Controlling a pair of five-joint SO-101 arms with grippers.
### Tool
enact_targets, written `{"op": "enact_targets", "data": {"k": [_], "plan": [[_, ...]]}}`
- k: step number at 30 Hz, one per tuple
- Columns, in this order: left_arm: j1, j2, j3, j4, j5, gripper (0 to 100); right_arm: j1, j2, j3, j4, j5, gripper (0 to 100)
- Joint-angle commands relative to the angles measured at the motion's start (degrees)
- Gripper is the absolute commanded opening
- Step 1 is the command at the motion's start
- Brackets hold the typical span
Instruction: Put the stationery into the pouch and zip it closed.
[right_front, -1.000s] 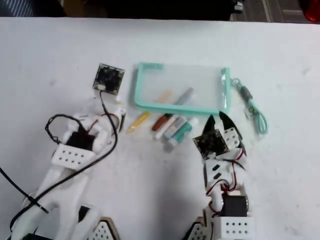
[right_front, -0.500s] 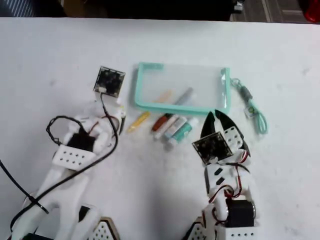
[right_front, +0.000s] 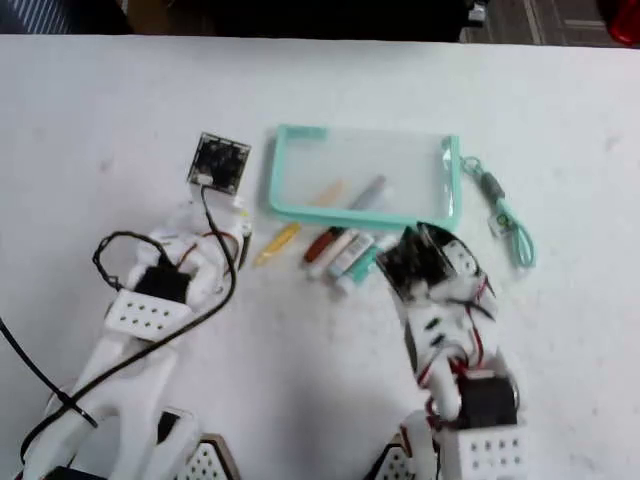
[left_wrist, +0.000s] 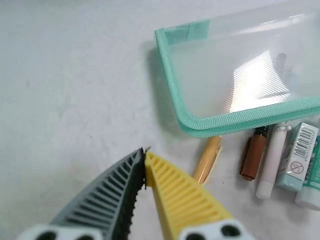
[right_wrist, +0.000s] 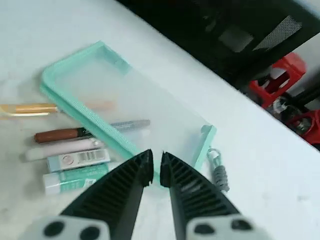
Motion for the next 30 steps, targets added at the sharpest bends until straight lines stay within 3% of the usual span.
{"op": "enact_targets", "data": {"k": [1, 5, 17, 30], "plan": [[0.7, -0.5, -0.4, -1.9, 0.4, 2, -0.5, 13.6, -9.3, 0.8, 0.3, 2.8], [0.7, -0.5, -0.4, -1.9, 0.4, 2, 0.3, 25.5, -16.1, 0.8, 0.3, 2.8], [1.0, -0.5, -0.5, -1.9, 0.4, 2, 12.2, 52.4, -39.6, 0.7, -3.2, 2.8], [0.8, -0.5, -0.7, -1.9, 0.3, 2, 14.6, 67.8, -57.4, 8.3, -3.4, 2.8]]}}
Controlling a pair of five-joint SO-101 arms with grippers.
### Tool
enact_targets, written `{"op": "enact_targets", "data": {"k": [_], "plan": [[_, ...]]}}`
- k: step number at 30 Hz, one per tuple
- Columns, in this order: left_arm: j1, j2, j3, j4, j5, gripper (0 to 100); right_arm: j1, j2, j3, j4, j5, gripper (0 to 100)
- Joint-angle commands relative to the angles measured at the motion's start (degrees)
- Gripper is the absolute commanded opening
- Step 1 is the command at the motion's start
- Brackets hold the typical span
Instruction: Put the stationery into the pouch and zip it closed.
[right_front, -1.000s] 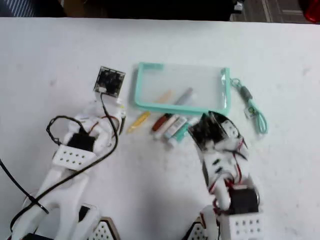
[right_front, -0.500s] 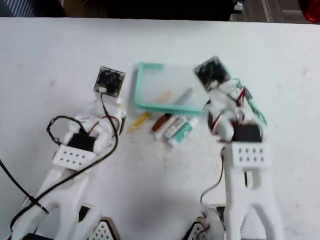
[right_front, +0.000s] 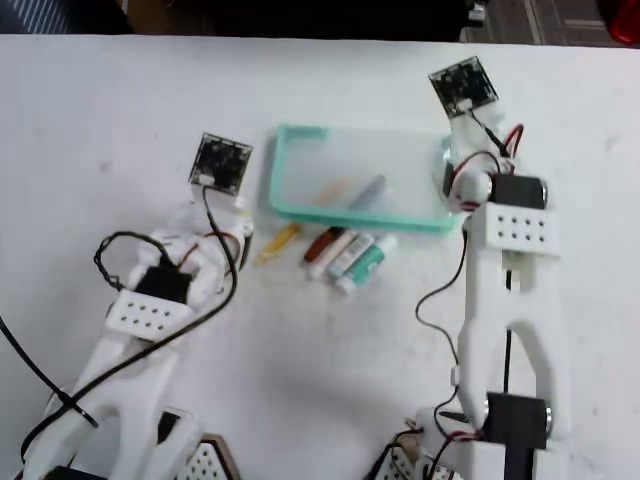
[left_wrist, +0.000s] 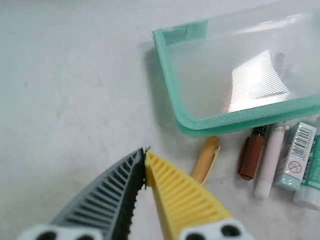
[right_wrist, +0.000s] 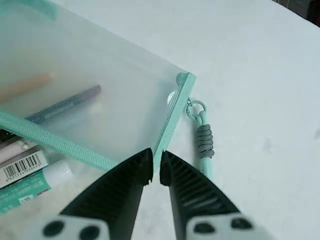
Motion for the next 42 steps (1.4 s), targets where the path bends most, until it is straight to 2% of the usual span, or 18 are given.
{"op": "enact_targets", "data": {"k": [1, 12, 16, 23, 32, 42], "plan": [[0.5, -0.5, -0.7, -1.9, 0.3, 2, 1.8, 2.1, -7.6, 2.7, -0.5, 2.8], [0.7, -0.5, -0.7, -1.9, 0.3, 2, 7.8, 15.0, -25.1, 6.6, -0.1, 2.9], [0.7, -0.5, -0.7, -1.9, 0.3, 2, 8.0, 21.6, -31.5, 8.2, -0.1, 3.6], [0.3, -0.5, -0.5, -1.9, 0.3, 2, 7.7, 37.1, -45.6, 7.9, -0.1, 25.2], [0.4, -0.5, -0.8, -2.0, 0.3, 2, 9.6, 61.0, -60.7, 9.7, -0.1, 21.5], [0.4, -0.5, -0.8, -2.0, 0.3, 2, 8.4, 73.1, -74.5, 13.2, 0.0, 21.3]]}}
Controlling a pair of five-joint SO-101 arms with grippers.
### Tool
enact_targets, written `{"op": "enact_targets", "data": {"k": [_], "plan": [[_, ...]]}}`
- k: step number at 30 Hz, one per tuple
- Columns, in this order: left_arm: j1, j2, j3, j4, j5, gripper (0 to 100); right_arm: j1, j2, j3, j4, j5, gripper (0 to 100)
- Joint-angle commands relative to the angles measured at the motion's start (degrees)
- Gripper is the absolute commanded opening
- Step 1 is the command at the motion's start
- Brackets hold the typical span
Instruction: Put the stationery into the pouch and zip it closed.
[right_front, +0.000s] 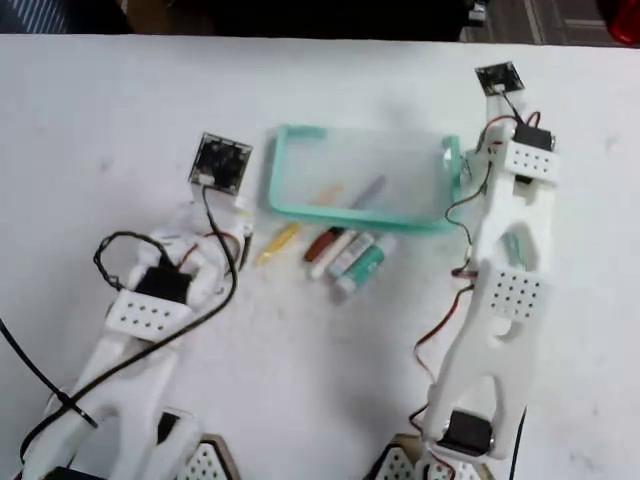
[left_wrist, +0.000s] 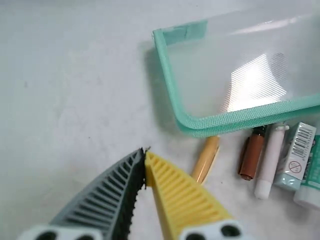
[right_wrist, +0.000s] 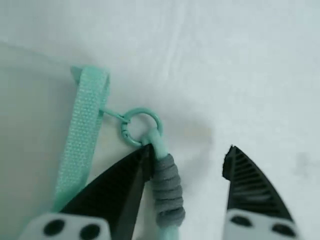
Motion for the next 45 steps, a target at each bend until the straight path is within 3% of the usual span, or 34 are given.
{"op": "enact_targets", "data": {"k": [1, 17, 22, 26, 45], "plan": [[0.4, -0.5, -0.8, -2.0, 0.3, 2, -0.7, 1.5, -5.1, 1.3, 0.0, 21.3], [0.4, -0.5, -0.8, -2.0, 0.3, 2, -3.1, 5.2, -6.9, 6.2, 0.0, 20.7], [0.4, -0.5, -0.6, -3.3, 0.3, 2, -2.9, 6.1, -7.3, 6.2, 0.0, 1.7], [0.3, -0.5, -0.4, -3.8, 0.3, 2, -3.0, 6.3, -7.8, 7.1, 0.0, 4.6], [0.3, -0.2, -0.4, -4.0, 0.3, 2, -4.9, 0.8, -38.2, 30.3, -0.5, 1.7]]}}
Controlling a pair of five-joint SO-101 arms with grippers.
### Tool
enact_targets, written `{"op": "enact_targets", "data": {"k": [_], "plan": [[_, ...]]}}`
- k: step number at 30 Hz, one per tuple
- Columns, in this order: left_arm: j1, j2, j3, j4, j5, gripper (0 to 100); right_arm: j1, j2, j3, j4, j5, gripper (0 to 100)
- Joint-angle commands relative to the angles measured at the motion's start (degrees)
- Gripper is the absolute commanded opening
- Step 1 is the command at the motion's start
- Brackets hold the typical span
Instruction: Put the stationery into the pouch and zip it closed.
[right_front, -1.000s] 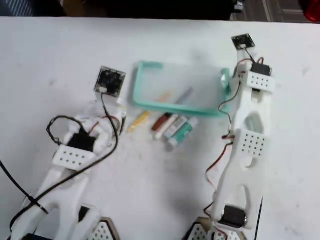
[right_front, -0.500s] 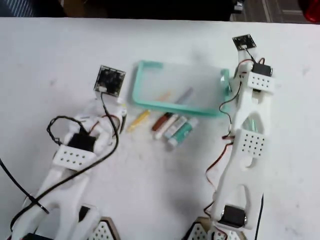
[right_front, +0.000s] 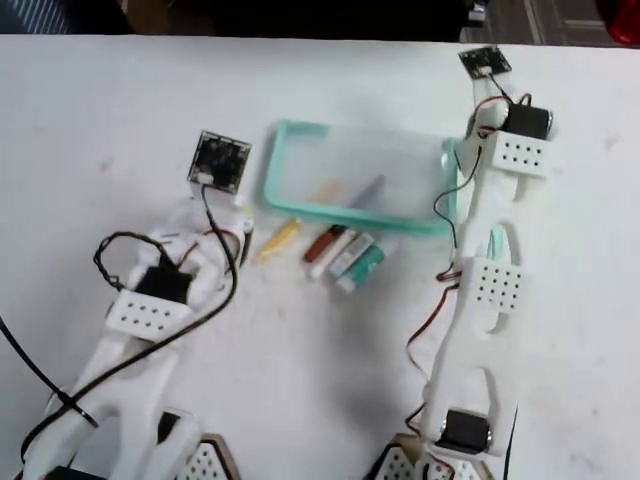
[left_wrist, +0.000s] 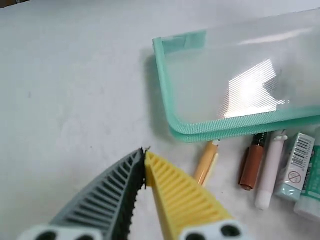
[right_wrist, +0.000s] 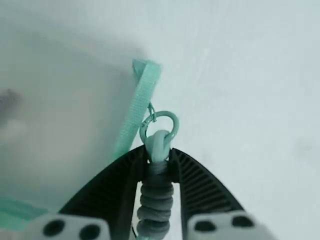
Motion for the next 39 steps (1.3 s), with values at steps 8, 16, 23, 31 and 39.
{"op": "enact_targets", "data": {"k": [8, 16, 23, 31, 39], "plan": [[0.5, -0.4, -0.4, -1.6, -3.0, 2, -0.9, -8.7, -5.9, 2.1, -0.5, 1.7], [0.6, -0.4, -0.5, -1.6, -3.0, 2, -1.7, -14.7, -5.9, 2.1, -6.4, 1.7], [0.7, -0.2, -0.7, -1.6, -3.0, 2, -4.5, -19.6, -5.9, 2.2, -7.0, 1.7], [0.7, -0.4, -0.8, -1.7, -2.9, 2, -7.3, -24.2, -5.9, 2.2, -7.0, 1.7], [0.7, -0.5, -0.8, -1.7, -2.8, 9, -10.6, -30.6, -5.8, 2.2, -7.0, 1.7]]}}
